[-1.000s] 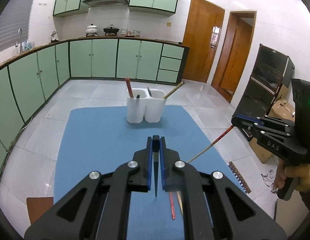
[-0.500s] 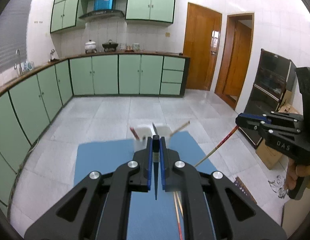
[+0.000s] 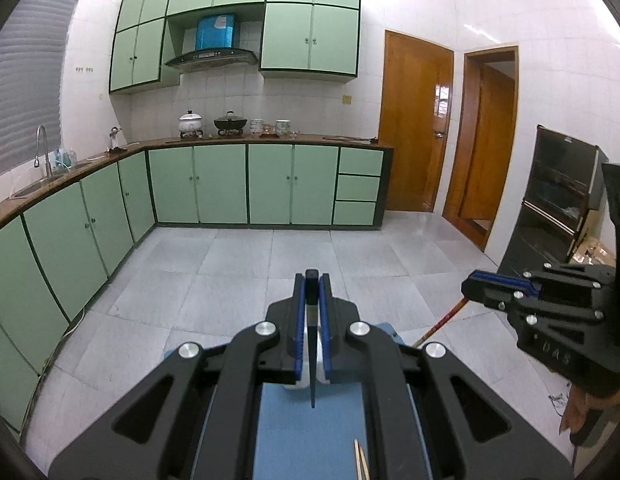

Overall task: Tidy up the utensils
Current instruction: 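Carry both chopsticks to the white holder and insert them, then open both tools, release the chopsticks, and return to the table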

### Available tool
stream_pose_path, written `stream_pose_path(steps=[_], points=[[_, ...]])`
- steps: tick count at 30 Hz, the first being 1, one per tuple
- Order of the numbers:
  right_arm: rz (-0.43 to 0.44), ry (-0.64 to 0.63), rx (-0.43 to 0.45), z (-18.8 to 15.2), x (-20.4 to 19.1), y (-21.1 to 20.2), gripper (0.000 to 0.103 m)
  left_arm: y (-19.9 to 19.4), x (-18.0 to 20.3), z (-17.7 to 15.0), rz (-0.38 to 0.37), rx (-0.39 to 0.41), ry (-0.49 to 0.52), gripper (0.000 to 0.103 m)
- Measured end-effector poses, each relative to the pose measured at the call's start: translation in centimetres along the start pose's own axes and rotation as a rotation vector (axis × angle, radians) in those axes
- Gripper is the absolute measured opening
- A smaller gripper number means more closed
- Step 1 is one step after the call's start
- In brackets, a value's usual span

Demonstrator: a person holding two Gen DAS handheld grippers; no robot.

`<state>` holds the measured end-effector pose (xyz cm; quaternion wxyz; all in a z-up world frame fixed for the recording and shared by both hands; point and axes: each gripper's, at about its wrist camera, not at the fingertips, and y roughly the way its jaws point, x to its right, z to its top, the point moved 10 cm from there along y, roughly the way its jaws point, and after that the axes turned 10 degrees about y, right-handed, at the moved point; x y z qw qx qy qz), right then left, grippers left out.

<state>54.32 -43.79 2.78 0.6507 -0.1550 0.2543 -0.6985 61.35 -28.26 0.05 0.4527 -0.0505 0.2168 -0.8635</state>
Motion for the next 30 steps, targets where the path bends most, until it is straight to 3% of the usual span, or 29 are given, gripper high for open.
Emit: stream_pose_path(steps=[8,14,22,27,29,30], points=[[-0.022,-0.001,0.009,2.4,0.7,4.7,0.006,5.5,-1.5,2.7,0.045,0.018,-0.016,0.006],[-0.035,0.012,-0.034,1.7,2.2,10.3,0.006,11.2,-2.1,2.5,0.058,0.011,-0.022,0.006],[-0.04,0.062,-0.112,-1.8,5.3,17.1,0.006,17.0,-2.3,-2.3,0.039,-0.047,-0.038,0.006],[-0.016,0.093,-0.143,-3.9,6.0,18.8,0.007,18.2,-2.8,-5.5,0.036,-0.099,-0.044,0.007],[-0.016,0.108,-0.127,-3.9,6.3,18.6,0.015,17.8,-3.4,-6.0,0.051,-0.103,-0.039,0.012],[-0.016,0.11,-0.117,-3.8,6.4,18.3,0.021,17.5,-3.8,-5.9,0.056,-0.098,-0.04,0.022]])
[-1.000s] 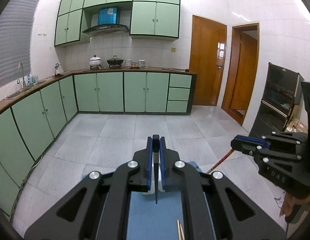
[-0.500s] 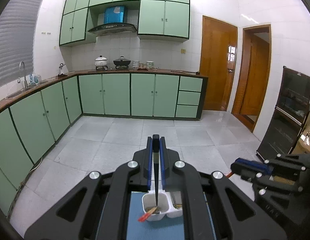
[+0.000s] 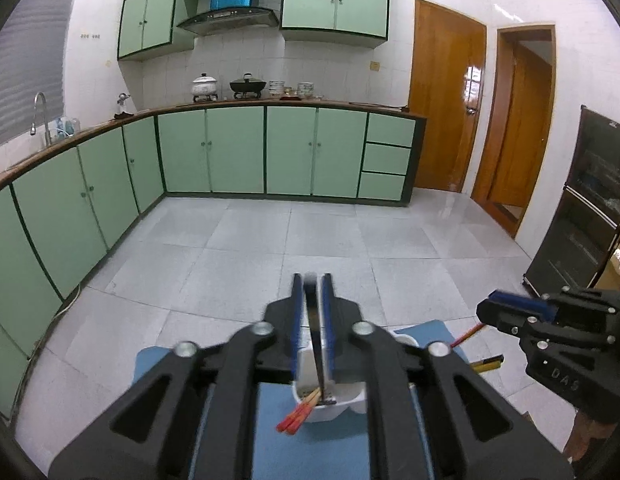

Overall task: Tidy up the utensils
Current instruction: 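Open both tools, release the chopsticks, and return to the table, then grasp the plain wooden chopstick with the right tool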

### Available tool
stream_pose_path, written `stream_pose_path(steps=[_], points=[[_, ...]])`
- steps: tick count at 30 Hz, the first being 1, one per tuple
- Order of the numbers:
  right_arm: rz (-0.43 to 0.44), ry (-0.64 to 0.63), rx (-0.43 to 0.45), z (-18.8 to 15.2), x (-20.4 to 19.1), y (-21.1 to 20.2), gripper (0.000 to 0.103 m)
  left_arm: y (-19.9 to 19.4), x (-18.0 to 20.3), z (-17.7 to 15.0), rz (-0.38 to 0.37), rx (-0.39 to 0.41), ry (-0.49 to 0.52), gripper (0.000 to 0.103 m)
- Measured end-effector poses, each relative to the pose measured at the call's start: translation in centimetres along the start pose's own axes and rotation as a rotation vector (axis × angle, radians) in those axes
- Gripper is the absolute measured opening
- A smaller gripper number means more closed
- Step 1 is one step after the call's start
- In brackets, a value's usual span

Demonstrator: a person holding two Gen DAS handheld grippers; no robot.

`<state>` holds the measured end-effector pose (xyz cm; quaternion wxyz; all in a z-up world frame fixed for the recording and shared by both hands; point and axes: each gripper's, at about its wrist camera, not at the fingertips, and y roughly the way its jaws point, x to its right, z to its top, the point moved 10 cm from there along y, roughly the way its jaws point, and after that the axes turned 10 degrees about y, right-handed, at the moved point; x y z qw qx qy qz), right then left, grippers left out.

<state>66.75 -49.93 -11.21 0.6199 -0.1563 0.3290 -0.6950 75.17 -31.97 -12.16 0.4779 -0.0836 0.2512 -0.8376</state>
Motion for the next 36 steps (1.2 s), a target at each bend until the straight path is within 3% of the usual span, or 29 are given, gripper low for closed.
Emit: stream_pose_path(steps=[1,3,5,9,14,16,20,25,28,31,36], points=[[0.001,0.002,0.016,0.2,0.0,-0.6,0.022,-0.8,-0.5,0.3,0.006,0.014,-0.005,0.033],[0.007,0.01,0.038,0.5,0.1,-1.7,0.023,-2.1,-1.0,0.9,0.011,0.036,-0.008,0.04],[0.006,0.012,0.066,0.8,0.3,-3.2,0.025,-3.9,-1.5,1.8,0.019,0.06,0.003,0.04],[0.029,0.027,0.124,0.8,0.7,-7.3,0.027,-8.3,-2.2,2.7,0.03,0.106,0.018,0.051],[0.043,0.011,0.206,-2.3,1.2,-12.8,0.034,-13.8,-2.0,0.5,0.039,0.134,0.062,0.059],[0.039,-0.006,0.237,-4.7,1.4,-14.6,0.035,-16.2,-1.7,-2.3,0.029,0.143,0.065,0.069],[0.016,-0.038,0.264,-13.7,1.8,-16.6,0.039,-19.6,-1.0,-9.0,0.017,0.148,0.059,0.074],[-0.006,-0.013,0.205,-26.9,2.1,-15.9,0.039,-21.9,-1.4,-18.3,0.026,0.111,-0.027,0.083],[-0.016,0.024,0.12,-35.7,1.5,-14.1,0.04,-23.0,-1.8,-23.4,0.063,0.08,-0.046,0.086],[-0.006,0.007,0.073,-40.8,-0.6,-12.9,0.04,-23.5,-2.1,-27.5,0.08,0.038,-0.076,0.088],[0.037,-0.033,0.041,-43.9,-4.8,-12.1,0.044,-24.4,-2.4,-31.9,0.094,-0.009,-0.123,0.089]])
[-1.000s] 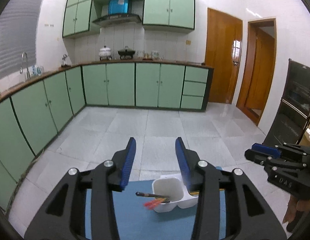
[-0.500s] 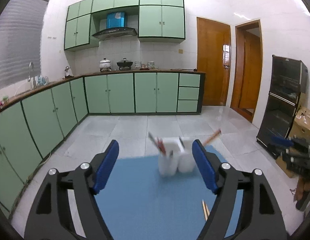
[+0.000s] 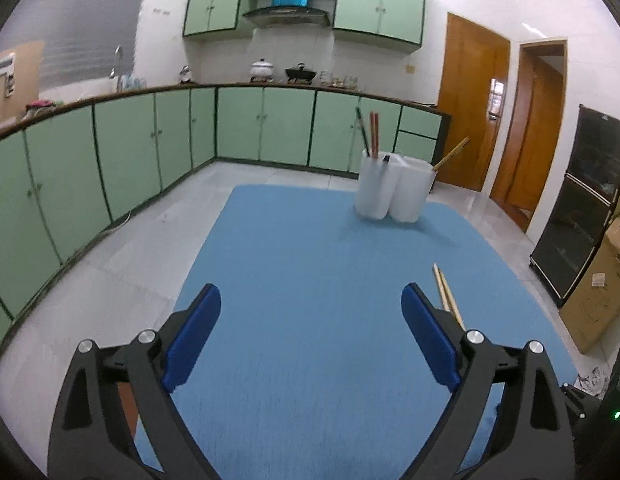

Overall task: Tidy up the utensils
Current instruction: 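Grasp the plain wooden chopstick with the right tool, then grasp the last red-patterned chopstick with the left tool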

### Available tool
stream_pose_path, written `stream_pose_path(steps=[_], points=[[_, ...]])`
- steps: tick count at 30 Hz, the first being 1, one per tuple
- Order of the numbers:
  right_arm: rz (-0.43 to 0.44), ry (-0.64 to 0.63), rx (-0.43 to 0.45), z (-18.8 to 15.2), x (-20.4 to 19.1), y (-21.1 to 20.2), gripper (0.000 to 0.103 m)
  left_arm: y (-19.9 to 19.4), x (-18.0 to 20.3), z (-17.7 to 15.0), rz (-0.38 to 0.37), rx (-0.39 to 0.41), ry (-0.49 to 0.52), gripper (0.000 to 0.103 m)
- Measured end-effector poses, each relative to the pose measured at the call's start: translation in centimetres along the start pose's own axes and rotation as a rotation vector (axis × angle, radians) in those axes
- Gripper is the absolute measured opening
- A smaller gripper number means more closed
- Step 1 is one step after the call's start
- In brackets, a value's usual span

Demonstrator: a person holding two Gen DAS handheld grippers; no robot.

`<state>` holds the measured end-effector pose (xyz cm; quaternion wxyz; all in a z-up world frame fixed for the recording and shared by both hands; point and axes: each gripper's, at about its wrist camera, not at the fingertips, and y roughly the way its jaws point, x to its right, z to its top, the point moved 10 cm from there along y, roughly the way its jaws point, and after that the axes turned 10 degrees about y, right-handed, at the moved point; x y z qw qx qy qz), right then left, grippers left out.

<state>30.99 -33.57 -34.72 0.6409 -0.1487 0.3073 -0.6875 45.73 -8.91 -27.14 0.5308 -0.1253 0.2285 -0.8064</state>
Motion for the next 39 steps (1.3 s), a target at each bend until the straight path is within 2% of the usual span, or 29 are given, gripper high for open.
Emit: stream_pose_path(steps=[3,11,13,15,16,24,30,37,39], points=[[-0.001,-0.021,-0.02,-0.3,-1.1,1.1,0.045,-0.4,-0.4,-0.9,-0.006,-0.01,-0.037,0.089],[-0.047,0.02,0.001,0.9,0.5,2.9,0.043,-0.2,0.7,-1.6,-0.033,-0.028,-0.047,0.09],[-0.06,0.029,0.001,1.0,1.2,2.7,0.031,0.0,1.3,-2.0,-0.04,-0.037,-0.039,0.09],[-0.075,0.045,-0.005,1.2,2.5,2.6,0.008,0.2,2.2,-2.4,-0.055,-0.036,-0.034,0.09],[-0.08,0.049,-0.008,1.2,3.1,2.5,0.006,0.4,2.8,-2.4,-0.06,-0.035,-0.032,0.09],[-0.164,0.116,-0.003,1.9,9.4,1.6,0.007,2.5,8.8,-4.7,-0.14,-0.082,0.012,0.09],[-0.139,0.116,-0.005,1.9,10.7,1.3,0.007,4.7,13.3,-6.8,-0.177,-0.13,0.068,0.09],[-0.11,0.128,0.002,2.2,10.7,1.6,0.007,7.4,14.8,-9.0,-0.141,-0.185,0.086,0.089],[-0.101,0.13,0.003,2.2,10.6,1.5,0.009,7.8,14.6,-9.2,-0.116,-0.186,0.088,0.081]])
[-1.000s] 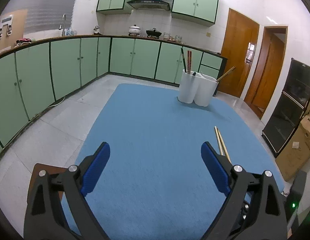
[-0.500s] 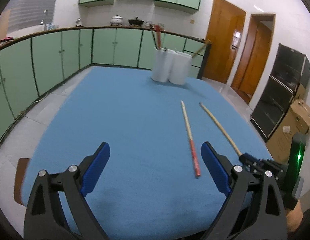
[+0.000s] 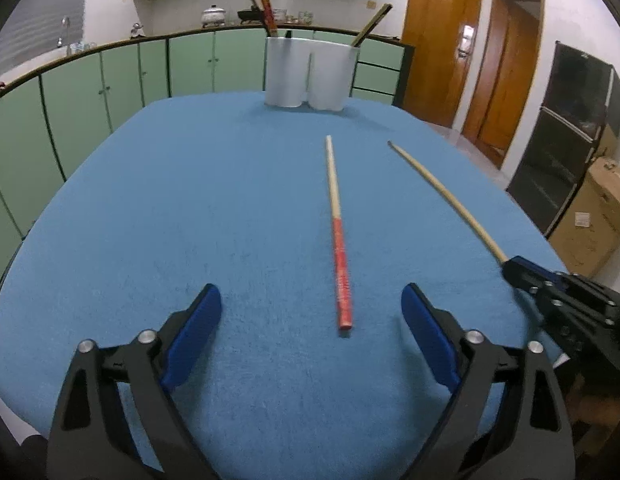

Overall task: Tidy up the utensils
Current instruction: 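Grasp the last red-patterned chopstick with the left tool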

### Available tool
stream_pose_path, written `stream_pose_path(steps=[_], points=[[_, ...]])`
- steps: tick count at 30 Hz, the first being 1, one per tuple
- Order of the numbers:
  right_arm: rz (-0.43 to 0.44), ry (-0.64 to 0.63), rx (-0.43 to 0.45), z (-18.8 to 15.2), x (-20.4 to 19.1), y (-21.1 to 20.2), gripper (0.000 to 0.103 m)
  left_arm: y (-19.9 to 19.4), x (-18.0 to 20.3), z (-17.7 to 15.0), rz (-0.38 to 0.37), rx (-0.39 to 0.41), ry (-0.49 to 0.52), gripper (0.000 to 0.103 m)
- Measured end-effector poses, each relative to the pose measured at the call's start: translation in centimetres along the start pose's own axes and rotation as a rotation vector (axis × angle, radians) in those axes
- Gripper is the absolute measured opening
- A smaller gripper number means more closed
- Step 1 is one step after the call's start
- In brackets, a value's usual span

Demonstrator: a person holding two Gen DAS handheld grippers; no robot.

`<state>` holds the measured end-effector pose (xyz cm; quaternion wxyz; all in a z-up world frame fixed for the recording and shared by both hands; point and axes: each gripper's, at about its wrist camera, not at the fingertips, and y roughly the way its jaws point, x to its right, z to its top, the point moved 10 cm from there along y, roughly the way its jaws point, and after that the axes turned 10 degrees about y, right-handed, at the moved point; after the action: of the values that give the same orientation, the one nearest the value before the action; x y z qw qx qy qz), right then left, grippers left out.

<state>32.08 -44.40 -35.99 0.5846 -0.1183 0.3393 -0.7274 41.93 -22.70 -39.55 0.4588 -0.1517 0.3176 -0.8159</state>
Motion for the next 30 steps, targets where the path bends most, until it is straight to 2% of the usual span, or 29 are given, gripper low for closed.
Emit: stream_pose_path(steps=[2,4,5,7,10,14,16,20,21,24,27,29,30], points=[[0.008,-0.003,0.002,0.0,-0.2,0.0,0.01,0.0,-0.3,0.1,0.024,0.012,0.009,0.073],[0.017,-0.01,0.003,-0.1,-0.5,0.0,0.011,0.0,-0.3,0.1,0.033,0.023,0.015,0.057],[0.024,-0.017,0.003,-0.1,-0.7,0.0,0.014,-0.1,-0.5,0.1,0.031,0.031,0.008,0.046],[0.032,-0.03,0.005,-0.2,-1.0,0.0,0.018,-0.3,-1.2,0.2,0.025,0.041,-0.021,0.015],[0.033,-0.047,0.008,-0.2,-1.4,0.1,0.018,-0.7,-2.4,0.2,0.057,0.045,-0.07,0.007],[0.036,-0.076,0.009,-0.4,-2.0,0.1,0.018,-1.5,-3.7,-0.5,0.092,0.044,-0.128,0.005],[0.043,-0.099,0.01,-0.6,-2.4,0.0,0.014,-1.8,-3.9,-0.9,0.096,0.038,-0.147,0.005],[0.064,-0.13,0.011,-1.0,-3.3,-0.2,0.013,-2.2,-2.9,-1.2,0.078,0.027,-0.11,0.008],[0.063,-0.124,0.011,-1.0,-3.2,-0.3,0.013,-2.2,-2.9,-1.0,0.078,0.026,-0.102,0.013],[0.054,-0.091,0.011,-1.0,-2.7,-0.5,0.015,-2.4,-3.1,-1.1,0.096,0.029,-0.092,0.045],[0.046,-0.077,0.017,-1.0,-2.6,-0.4,0.015,-2.1,-3.2,-1.3,0.101,0.031,-0.082,0.044],[0.043,-0.075,0.015,-0.9,-2.6,-0.4,0.015,-2.0,-3.2,-1.3,0.094,0.034,-0.078,0.029],[0.041,-0.073,0.015,-0.8,-2.6,-0.4,0.012,-1.9,-3.1,-1.2,0.079,0.031,-0.079,0.012]])
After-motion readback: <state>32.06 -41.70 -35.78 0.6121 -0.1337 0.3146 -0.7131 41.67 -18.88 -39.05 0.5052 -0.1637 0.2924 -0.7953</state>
